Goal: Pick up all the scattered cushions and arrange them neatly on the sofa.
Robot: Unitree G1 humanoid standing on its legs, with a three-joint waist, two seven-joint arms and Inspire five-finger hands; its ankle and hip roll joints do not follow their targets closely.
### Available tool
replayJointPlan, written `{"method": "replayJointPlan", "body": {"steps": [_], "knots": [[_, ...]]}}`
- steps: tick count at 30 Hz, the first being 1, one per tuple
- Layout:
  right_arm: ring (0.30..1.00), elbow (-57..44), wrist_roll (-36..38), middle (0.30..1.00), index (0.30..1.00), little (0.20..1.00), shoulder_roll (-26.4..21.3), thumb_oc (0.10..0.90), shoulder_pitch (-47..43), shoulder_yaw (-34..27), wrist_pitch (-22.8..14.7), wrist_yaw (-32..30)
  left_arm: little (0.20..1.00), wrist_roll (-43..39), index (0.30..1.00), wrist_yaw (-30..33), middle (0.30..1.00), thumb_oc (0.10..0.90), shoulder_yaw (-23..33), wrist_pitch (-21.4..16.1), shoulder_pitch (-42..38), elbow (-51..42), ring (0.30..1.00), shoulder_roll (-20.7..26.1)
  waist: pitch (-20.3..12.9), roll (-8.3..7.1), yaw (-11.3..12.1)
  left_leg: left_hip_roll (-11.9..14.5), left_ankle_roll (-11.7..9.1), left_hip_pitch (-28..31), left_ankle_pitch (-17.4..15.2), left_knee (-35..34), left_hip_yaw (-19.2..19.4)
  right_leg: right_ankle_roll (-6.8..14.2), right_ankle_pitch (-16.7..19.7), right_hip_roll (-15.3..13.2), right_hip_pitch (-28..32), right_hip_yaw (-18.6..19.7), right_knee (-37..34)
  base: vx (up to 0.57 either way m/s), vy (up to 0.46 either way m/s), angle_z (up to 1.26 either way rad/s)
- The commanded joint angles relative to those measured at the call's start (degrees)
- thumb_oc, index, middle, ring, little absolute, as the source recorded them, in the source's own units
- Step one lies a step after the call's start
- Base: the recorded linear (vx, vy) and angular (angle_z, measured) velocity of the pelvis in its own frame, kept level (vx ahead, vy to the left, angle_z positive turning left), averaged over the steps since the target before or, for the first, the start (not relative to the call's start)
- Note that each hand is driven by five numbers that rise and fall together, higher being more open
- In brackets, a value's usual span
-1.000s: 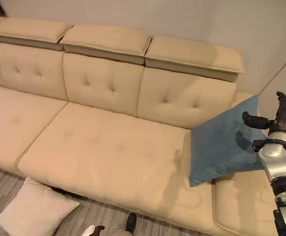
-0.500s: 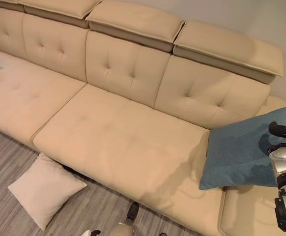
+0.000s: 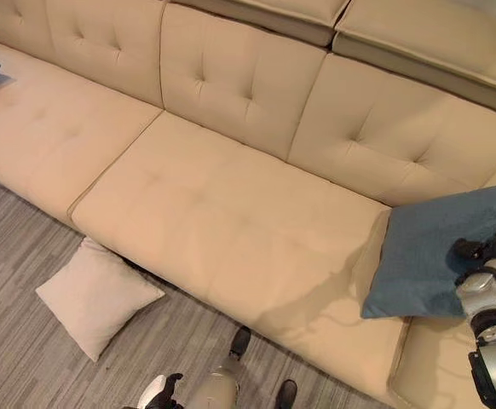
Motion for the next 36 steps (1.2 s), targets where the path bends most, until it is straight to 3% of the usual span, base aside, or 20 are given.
{"method": "replayJointPlan", "body": {"steps": [1, 2, 3, 4, 11, 17, 19, 22, 27, 30, 31, 36], "knots": [[0.9, 2.19, -1.06, 0.9, 0.9, 0.9, -4.32, 0.8, 5.73, -2.19, 2.38, -3.22, 0.9, -0.96, 0.9, 2.53, 0.9, 0.8, -0.28, -1.15, -1.89, 2.66, 0.9, -1.82, -2.41, 0.74, 0.28, 2.99, -2.91, 1.9, -6.93, 0.11, 1.36, 3.65, 0.62, -3.13, -0.78, 0.26, 0.3, 0.05, -0.013, 0.06], [0.836, 5.27, 0.49, 0.836, 0.836, 0.836, -3.27, 0.758, 7.99, -3.06, 1.85, -2.85, 0.9, -0.58, 0.9, 2.62, 0.9, 0.8, -0.43, -0.8, -1.61, 3.83, 0.9, -2.16, -2.74, 0.81, 0.11, 2.97, -2.9, 2.01, -7.02, 0.11, 1.21, 3.69, 0.5, -3.29, -0.49, -0.13, 0.3, 0.05, -0.014, 0.17], [0.676, 5.32, 0.52, 0.676, 0.676, 0.676, -3.27, 0.651, 8.04, -3.08, 1.78, -2.87, 0.9, -0.58, 0.9, 2.64, 0.9, 0.8, -0.48, -0.82, -1.6, 3.87, 0.9, -2.17, -2.77, 0.8, 0.12, 2.95, -2.9, 2.01, -7.02, 0.11, 1.18, 3.69, 0.48, -3.29, -0.47, -0.16, 0.3, 0.02, -0.012, 0.31], [0.3, 6.66, 1.03, 0.3, 0.3, 0.3, -2.65, 0.4, 9.0, -3.07, 1.36, -2.19, 0.9, -0.18, 0.9, 2.64, 0.9, 0.8, -0.59, -0.52, -1.46, 4.86, 0.9, -2.36, -2.95, 0.77, 0.03, 2.88, -2.93, 2.21, -7.1, 0.11, 1.19, 3.72, 0.44, -3.34, -0.21, -0.37, 0.3, 0.01, -0.006, 0.27], [0.3, 8.66, -0.13, 0.3, 0.3, 0.3, -1.94, 0.4, 11.87, -0.04, -0.28, 1.68, 0.9, 1.36, 0.9, 2.02, 0.9, 0.8, 0.91, 1.13, -0.18, 8.67, 0.9, -2.23, -3.99, -0.35, -1.13, 3.1, -3.04, 3.63, -7.69, 0.11, 1.67, 3.82, 0.37, -3.63, 1.16, -0.77, 0.3, 0.0, -0.012, -0.02], [0.3, 0.14, -5.01, 0.3, 0.3, 0.3, -2.75, 0.4, 14.49, 1.06, -0.72, 1.67, 0.9, 1.22, 0.9, 2.36, 0.9, 0.8, 3.04, 1.05, -0.89, 7.7, 0.9, -1.42, -4.76, -0.96, -2.31, 3.38, -2.73, 5.55, -8.43, 0.11, 2.88, 3.8, 0.59, -3.72, 2.39, 0.13, 0.3, -0.01, 0.003, -0.03], [0.3, -7.49, -7.47, 0.3, 0.3, 0.3, -3.66, 0.4, 15.84, -0.11, -0.48, 0.97, 0.9, -0.05, 0.9, 2.61, 0.9, 0.8, 4.29, 0.84, -1.41, 6.35, 0.9, -1.36, -4.97, -1.1, -2.92, 3.5, -2.47, 6.26, -8.69, 0.11, 3.45, 3.76, 0.72, -3.8, 2.72, 0.73, 0.3, -0.04, 0.008, -0.1], [0.3, -28.24, -12.5, 0.3, 0.3, 0.3, -4.65, 0.4, 21.29, -5.99, -1.44, 0.29, 0.9, -3.29, 0.9, 2.51, 0.9, 0.8, 7.18, -0.35, -2.27, 2.77, 0.9, -1.54, -5.66, -1.25, -4.39, 3.52, -1.84, 7.54, -9.3, 0.11, 4.58, 3.65, 0.79, -3.9, 3.34, 1.92, 0.4, -0.03, 0.02, -0.21], [0.3, -46.96, -14.54, 0.3, 0.3, 0.3, -3.47, 0.4, 26.67, -9.54, -7.4, 2.25, 0.9, -9.0, 0.9, 2.45, 0.9, 0.8, 11.39, -3.13, -3.53, -7.05, 0.9, 0.71, -6.42, -1.3, -4.99, 3.41, -1.43, 9.28, -9.94, 0.11, 5.15, 3.47, 0.51, -3.9, 3.99, 3.09, 0.85, -0.02, 0.008, -0.17], [0.3, -54.65, -13.12, 0.3, 0.3, 0.3, -2.47, 0.4, 27.38, -9.65, -10.12, 3.79, 0.9, -10.95, 0.9, 3.82, 0.9, 0.8, 13.2, -4.4, -3.3, -13.37, 0.9, 2.57, -6.79, -1.49, -4.79, 3.51, -1.49, 9.85, -10.06, 0.11, 5.22, 3.39, 0.35, -3.91, 4.33, 3.4, 0.97, -0.02, -0.005, -0.1], [0.3, -61.57, -10.46, 0.3, 0.3, 0.3, -1.15, 0.4, 27.98, -9.15, -13.1, 5.78, 0.9, -12.87, 0.9, 5.24, 0.9, 0.8, 14.77, -5.26, -3.23, -18.42, 0.9, 3.61, -7.14, -1.54, -4.67, 3.55, -1.54, 10.34, -9.8, 0.11, 5.25, 3.34, 0.49, -3.87, 4.5, 3.5, 1.15, -0.01, -0.009, -0.08], [0.3, -71.35, -6.09, 0.3, 0.3, 0.3, 1.36, 0.4, 25.32, -5.74, -17.5, 9.71, 0.9, -17.02, 0.9, 5.72, 0.9, 0.8, 16.36, -7.25, -3.05, -26.13, 0.9, 4.42, -8.43, -2.04, -4.38, 3.68, -1.74, 11.17, -10.36, 0.11, 5.49, 3.14, 0.08, -3.6, 5.27, 3.83, 0.88, 0.0, -0.006, -0.04]]}}
